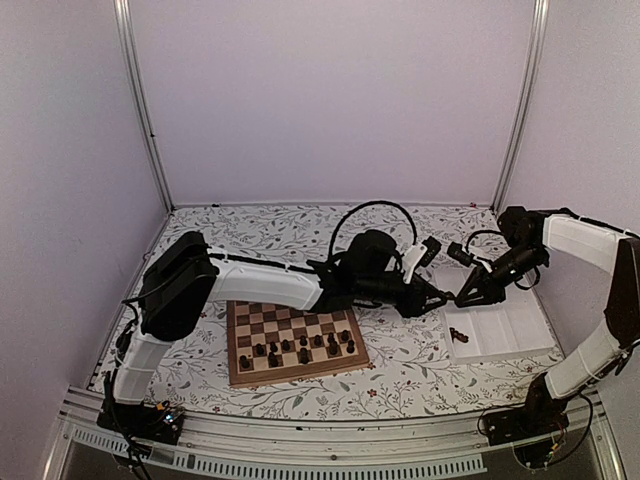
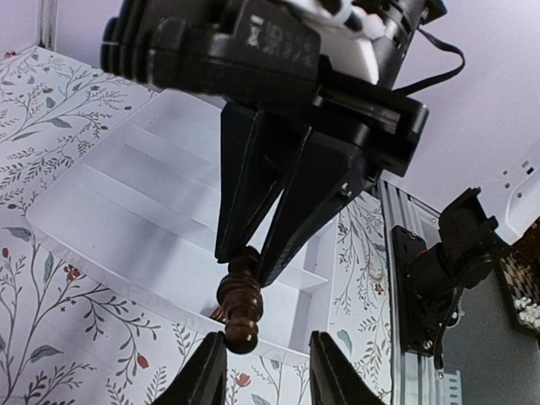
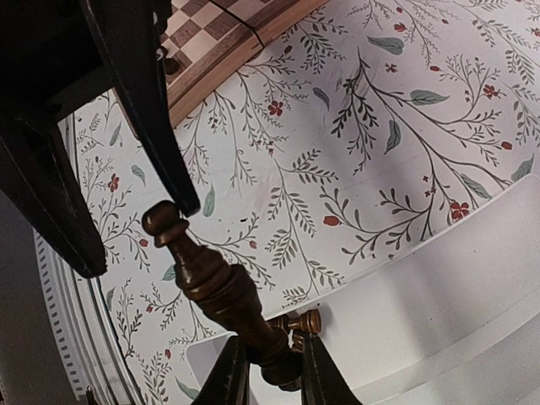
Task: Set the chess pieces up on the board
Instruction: Pick up the chess piece from the storage box, then place the chess piece on the chessboard.
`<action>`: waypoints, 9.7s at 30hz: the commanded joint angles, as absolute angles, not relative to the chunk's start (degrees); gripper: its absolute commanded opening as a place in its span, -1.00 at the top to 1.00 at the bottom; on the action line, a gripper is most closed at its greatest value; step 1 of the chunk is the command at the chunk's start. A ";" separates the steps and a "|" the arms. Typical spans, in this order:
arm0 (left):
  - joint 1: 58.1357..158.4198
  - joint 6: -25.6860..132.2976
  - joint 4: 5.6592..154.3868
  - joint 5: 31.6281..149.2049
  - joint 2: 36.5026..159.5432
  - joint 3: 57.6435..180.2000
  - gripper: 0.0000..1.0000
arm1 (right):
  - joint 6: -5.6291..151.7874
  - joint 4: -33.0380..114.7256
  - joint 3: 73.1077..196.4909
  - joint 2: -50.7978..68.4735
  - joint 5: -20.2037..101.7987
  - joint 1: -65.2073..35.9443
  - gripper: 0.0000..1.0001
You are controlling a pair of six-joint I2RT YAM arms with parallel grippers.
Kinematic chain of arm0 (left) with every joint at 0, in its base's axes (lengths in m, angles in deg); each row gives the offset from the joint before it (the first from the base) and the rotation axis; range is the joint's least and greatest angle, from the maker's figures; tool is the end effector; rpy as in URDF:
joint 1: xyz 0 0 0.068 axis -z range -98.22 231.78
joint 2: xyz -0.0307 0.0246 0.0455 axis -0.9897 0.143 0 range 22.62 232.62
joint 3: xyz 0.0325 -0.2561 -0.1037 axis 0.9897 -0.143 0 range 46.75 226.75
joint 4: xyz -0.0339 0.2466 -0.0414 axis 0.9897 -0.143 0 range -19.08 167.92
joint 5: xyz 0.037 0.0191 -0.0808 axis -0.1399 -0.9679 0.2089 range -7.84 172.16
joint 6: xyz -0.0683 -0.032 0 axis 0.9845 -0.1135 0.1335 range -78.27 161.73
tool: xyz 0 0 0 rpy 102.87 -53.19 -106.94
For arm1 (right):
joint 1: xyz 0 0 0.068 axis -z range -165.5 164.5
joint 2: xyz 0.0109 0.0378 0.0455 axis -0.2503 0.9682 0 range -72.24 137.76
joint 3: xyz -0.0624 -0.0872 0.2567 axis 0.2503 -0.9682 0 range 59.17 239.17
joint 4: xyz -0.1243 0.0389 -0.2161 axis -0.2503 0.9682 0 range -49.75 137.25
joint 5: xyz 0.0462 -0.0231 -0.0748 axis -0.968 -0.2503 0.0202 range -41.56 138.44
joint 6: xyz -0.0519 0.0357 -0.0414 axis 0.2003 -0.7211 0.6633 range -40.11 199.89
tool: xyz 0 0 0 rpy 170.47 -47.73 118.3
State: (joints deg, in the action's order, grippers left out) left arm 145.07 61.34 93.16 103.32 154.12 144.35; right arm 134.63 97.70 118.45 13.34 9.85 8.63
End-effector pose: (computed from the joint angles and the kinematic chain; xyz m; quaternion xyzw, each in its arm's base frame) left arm 0.2283 -0.5048 0.1914 0.3965 0.7015 -0.4913 0.3307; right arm 0.2448 0.0649 0.2088 -0.4910 0.8046 0.2791 0.1834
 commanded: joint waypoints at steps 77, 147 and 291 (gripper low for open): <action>130.12 69.41 34.22 81.54 105.47 97.67 0.85 | 123.66 75.80 112.34 13.92 9.77 8.61 0.86; 135.74 78.49 75.05 109.76 127.80 126.16 0.17 | 120.77 87.40 138.80 18.56 32.33 -27.78 0.86; 114.40 46.10 75.60 67.92 86.68 104.80 -0.36 | 117.42 99.94 177.94 59.45 41.56 -54.28 0.97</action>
State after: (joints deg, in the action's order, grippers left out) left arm 115.47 45.65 76.27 66.71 86.54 103.07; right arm 117.26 100.19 176.00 57.51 41.32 -53.84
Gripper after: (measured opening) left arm 0.679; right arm 0.155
